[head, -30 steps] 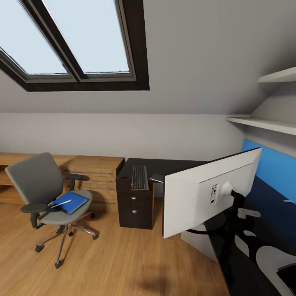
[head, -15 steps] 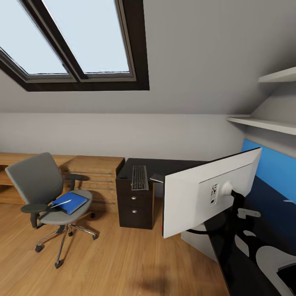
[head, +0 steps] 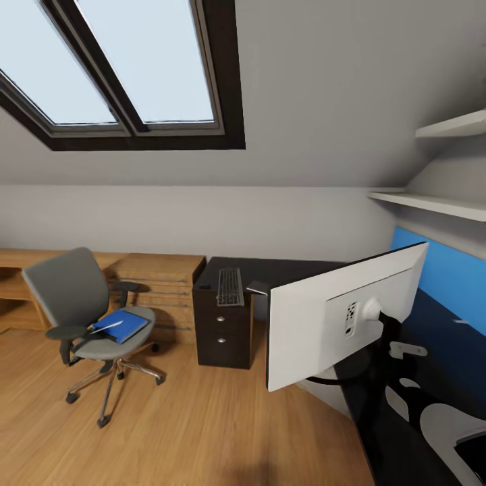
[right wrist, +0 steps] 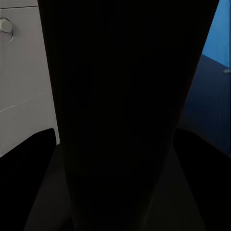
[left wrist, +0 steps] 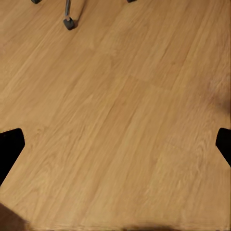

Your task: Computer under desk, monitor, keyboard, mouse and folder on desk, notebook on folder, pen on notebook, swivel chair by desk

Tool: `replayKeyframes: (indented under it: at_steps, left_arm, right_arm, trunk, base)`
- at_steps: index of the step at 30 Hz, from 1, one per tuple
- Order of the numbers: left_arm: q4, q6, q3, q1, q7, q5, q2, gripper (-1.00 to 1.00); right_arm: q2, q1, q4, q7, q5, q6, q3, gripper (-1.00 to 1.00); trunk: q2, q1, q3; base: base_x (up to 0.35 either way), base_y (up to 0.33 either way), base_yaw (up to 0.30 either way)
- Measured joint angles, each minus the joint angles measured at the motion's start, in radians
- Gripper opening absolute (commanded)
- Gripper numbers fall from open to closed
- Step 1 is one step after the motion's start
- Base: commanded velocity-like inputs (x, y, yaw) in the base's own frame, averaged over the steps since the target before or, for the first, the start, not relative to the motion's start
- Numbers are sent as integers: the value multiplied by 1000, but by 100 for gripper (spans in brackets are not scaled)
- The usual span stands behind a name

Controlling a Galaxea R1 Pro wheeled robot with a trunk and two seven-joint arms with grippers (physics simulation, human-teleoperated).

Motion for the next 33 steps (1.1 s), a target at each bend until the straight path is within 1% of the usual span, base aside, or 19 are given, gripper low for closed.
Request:
replayKeyframes:
  at_steps: [7,13,17,18,24,33]
  left_arm:
    - [1,0,0,0,0,1,1,100]
    - [1,0,0,0,1,1,2,100]
    - [2,0,-1,0,1,2,2,100]
    - [2,0,-1,0,1,2,2,100]
    - [2,0,-1,0,1,3,2,100]
    - [2,0,-1,0,1,3,2,100]
  right_arm:
    - [0,0,0,0,1,0,-1,-100]
    - [0,0,0,0,2,-1,-5,-100]
    - [0,0,0,-1,7,0,-9,-100]
    - [0,0,0,-2,3,-1,-8,-100]
    - [2,0,-1,-1,9,0,-13,-100]
    - [2,0,-1,-2,7,-1,-18,-100]
  trunk:
    - [0,0,0]
    - [0,0,0]
    - [0,0,0]
    - [0,0,0]
    - [0,0,0]
    - [0,0,0]
  base:
    - [-336,-18,0]
    - [-308,-157,0]
    - [-182,-281,0]
    - [-104,-320,0]
    - [-86,-327,0]
    - [-77,-330,0]
